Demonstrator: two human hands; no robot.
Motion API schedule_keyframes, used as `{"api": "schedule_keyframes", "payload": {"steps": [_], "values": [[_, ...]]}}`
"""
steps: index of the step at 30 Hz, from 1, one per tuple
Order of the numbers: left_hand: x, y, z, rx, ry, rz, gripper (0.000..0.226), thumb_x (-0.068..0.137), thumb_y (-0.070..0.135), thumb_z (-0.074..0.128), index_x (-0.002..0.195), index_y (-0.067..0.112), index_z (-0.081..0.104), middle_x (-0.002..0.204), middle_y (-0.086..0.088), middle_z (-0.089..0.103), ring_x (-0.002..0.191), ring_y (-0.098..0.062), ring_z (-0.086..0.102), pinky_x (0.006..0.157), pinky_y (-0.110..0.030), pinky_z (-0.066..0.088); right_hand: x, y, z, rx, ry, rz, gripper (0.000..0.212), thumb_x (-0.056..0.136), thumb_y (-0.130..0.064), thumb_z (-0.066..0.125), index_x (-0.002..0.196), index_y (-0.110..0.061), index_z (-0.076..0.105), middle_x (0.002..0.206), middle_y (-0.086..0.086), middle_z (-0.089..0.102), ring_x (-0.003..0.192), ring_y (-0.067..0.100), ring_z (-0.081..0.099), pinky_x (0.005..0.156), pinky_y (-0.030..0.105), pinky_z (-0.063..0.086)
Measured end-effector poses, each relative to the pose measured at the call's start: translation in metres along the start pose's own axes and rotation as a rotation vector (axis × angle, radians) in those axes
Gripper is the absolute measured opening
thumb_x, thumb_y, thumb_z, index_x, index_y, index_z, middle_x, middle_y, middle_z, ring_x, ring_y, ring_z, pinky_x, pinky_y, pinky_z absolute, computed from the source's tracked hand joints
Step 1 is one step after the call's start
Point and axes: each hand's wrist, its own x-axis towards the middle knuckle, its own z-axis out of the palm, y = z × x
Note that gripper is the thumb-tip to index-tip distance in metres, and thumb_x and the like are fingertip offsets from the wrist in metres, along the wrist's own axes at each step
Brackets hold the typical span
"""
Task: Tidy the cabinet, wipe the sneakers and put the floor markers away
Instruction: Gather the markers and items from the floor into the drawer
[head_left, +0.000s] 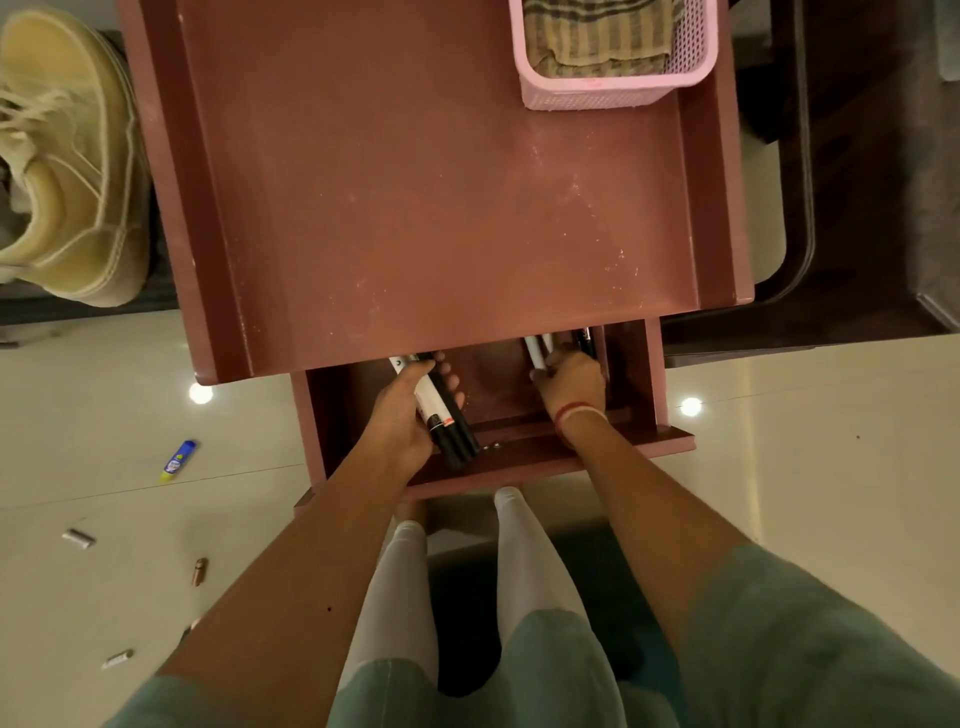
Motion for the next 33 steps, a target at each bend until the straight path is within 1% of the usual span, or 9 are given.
{"api": "schedule_keyframes", "payload": {"steps": [4,8,12,14,17,19,24,28,33], "values": [[0.005,-0.002,-0.004,0.104,-0.007,0.028,0.017,0.097,0.007,0.047,0.100,0.011,0.064,0.087,-0.001,0.068,0.072,-0.010,0.068,0.063,-0.025,0.054,0.019,0.005,0.006,-0.249,-0.010,0.017,0.040,0.082,-0.037,0.067,0.109,-0.008,0.062,0.106,0.013,0.067,0.099,0.032,0.063,0.075,0.037,0.051],[0.011,-0.001,-0.010,0.155,0.037,0.078,0.020,0.094,0.005,0.055,0.113,0.008,0.061,0.095,-0.002,0.069,0.081,-0.011,0.068,0.062,-0.024,0.054,0.027,0.011,0.006,-0.092,0.011,0.137,0.040,0.081,-0.038,0.068,0.106,-0.007,0.064,0.107,0.014,0.067,0.097,0.032,0.064,0.077,0.037,0.053],[0.010,0.000,-0.010,0.196,0.045,0.081,0.014,0.090,0.006,0.061,0.103,0.012,0.064,0.091,0.001,0.071,0.076,-0.008,0.069,0.056,-0.022,0.053,0.018,0.008,-0.008,0.055,0.018,0.100,0.040,0.075,-0.042,0.074,0.095,-0.009,0.067,0.100,0.011,0.069,0.093,0.029,0.064,0.080,0.035,0.052],[0.008,0.000,-0.007,0.206,0.046,0.078,0.013,0.089,0.005,0.062,0.098,0.013,0.066,0.088,0.002,0.072,0.075,-0.007,0.069,0.058,-0.022,0.054,-0.001,-0.005,-0.013,0.190,-0.002,0.010,0.034,0.075,-0.039,0.075,0.093,-0.011,0.068,0.098,0.007,0.069,0.091,0.022,0.063,0.081,0.030,0.050],[0.004,-0.001,-0.001,0.210,0.029,0.094,0.011,0.087,0.004,0.063,0.092,0.013,0.067,0.090,0.000,0.069,0.080,-0.012,0.065,0.072,-0.028,0.053,-0.043,-0.027,-0.007,0.356,-0.314,-0.085,0.020,0.075,-0.034,0.076,0.085,-0.019,0.069,0.089,0.001,0.071,0.085,0.015,0.066,0.083,0.032,0.053],[0.002,-0.001,0.001,0.218,0.007,0.087,0.011,0.087,0.005,0.063,0.093,0.013,0.067,0.090,-0.001,0.068,0.080,-0.013,0.063,0.071,-0.030,0.052,-0.064,-0.034,0.005,0.390,-0.419,-0.090,0.016,0.074,-0.026,0.077,0.085,-0.018,0.070,0.090,0.002,0.071,0.087,0.016,0.067,0.086,0.036,0.054],[0.002,0.000,-0.005,0.237,-0.053,0.042,0.010,0.091,0.009,0.060,0.097,0.014,0.066,0.082,0.001,0.071,0.074,-0.013,0.067,0.060,-0.028,0.055,-0.069,-0.035,0.014,0.486,-0.428,-0.025,0.023,0.074,-0.018,0.077,0.095,-0.013,0.069,0.088,0.000,0.069,0.087,0.015,0.065,0.083,0.031,0.053],[0.004,0.001,-0.010,0.259,-0.078,0.003,0.015,0.092,0.013,0.060,0.105,0.011,0.066,0.090,-0.004,0.070,0.076,-0.015,0.069,0.062,-0.028,0.057,-0.062,-0.035,0.001,0.548,-0.502,0.009,0.011,0.082,-0.011,0.069,0.093,-0.010,0.068,0.078,-0.005,0.066,0.068,0.002,0.061,0.055,0.012,0.047],[0.006,-0.007,0.000,0.201,-0.067,0.048,0.013,0.092,0.003,0.057,0.093,0.014,0.065,0.081,0.000,0.072,0.072,-0.010,0.070,0.066,-0.023,0.056,-0.045,-0.039,-0.004,0.668,-0.399,0.135,0.010,0.086,-0.003,0.061,0.079,-0.010,0.063,0.074,0.006,0.062,0.066,0.016,0.058,0.059,0.021,0.053]]}}
